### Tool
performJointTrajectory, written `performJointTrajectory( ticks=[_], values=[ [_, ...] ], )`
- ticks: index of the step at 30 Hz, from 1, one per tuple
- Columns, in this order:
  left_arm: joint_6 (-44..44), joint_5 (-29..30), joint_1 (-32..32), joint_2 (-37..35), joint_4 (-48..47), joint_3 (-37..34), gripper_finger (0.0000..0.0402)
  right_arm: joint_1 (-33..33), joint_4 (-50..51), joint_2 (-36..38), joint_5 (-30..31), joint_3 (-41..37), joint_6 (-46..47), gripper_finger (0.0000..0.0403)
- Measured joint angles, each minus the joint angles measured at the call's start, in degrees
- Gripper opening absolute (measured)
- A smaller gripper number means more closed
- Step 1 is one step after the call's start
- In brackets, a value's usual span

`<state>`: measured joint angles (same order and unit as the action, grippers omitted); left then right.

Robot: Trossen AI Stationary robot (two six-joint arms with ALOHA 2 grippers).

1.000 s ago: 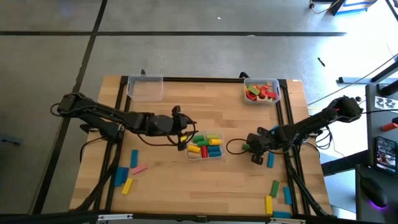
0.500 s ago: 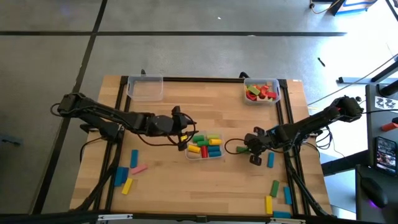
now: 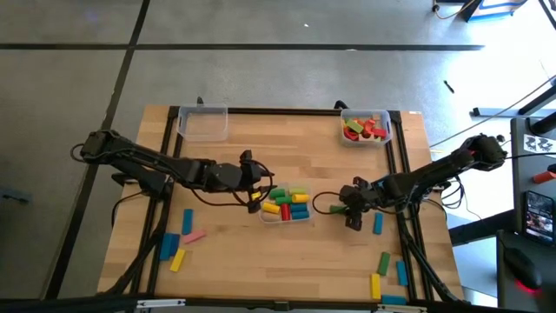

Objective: Sort blocks by size
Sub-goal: Put the green rectangular block into the top left transparent bin

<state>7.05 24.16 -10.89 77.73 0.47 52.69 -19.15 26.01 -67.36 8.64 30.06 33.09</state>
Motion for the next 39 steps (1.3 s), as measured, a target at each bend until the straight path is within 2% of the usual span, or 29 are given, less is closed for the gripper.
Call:
performJointTrajectory(
  ticks=[4,9,12,16,23,33,39],
  values=[
    [0.0,-0.01,-0.14,0.0,-0.24,-0.02,0.0175,-0.03,-9.02,-1.07,1.6,-3.68,-2.5,0.0266],
    [0.06,0.0,-0.37,0.0,-1.25,-0.07,0.0175,-0.03,-17.77,-1.86,2.41,-8.98,-3.92,0.0273],
    [0.3,0.0,-0.39,0.0,-1.68,-0.07,0.0175,-0.99,-23.41,-2.15,3.41,-12.45,-3.9,0.026],
    [0.42,0.0,-0.37,0.0,-1.6,-0.07,0.0175,-5.0,-29.35,-2.06,8.69,-16.41,-2.94,0.0236],
    [0.46,0.0,-0.37,0.0,-1.05,-0.07,0.0175,-11.71,-31.85,-4.1,16.61,-18.7,-0.25,0.018],
    [0.7,0.0,-0.24,0.0,-0.89,-0.04,0.0175,-11.63,-35.92,-7.64,17.99,-20.06,1.34,0.0108],
    [0.7,0.0,-0.24,0.0,-0.87,-0.04,0.0175,-11.63,-38.69,-7.87,18.52,-20.33,0.91,0.0107]
  ],
)
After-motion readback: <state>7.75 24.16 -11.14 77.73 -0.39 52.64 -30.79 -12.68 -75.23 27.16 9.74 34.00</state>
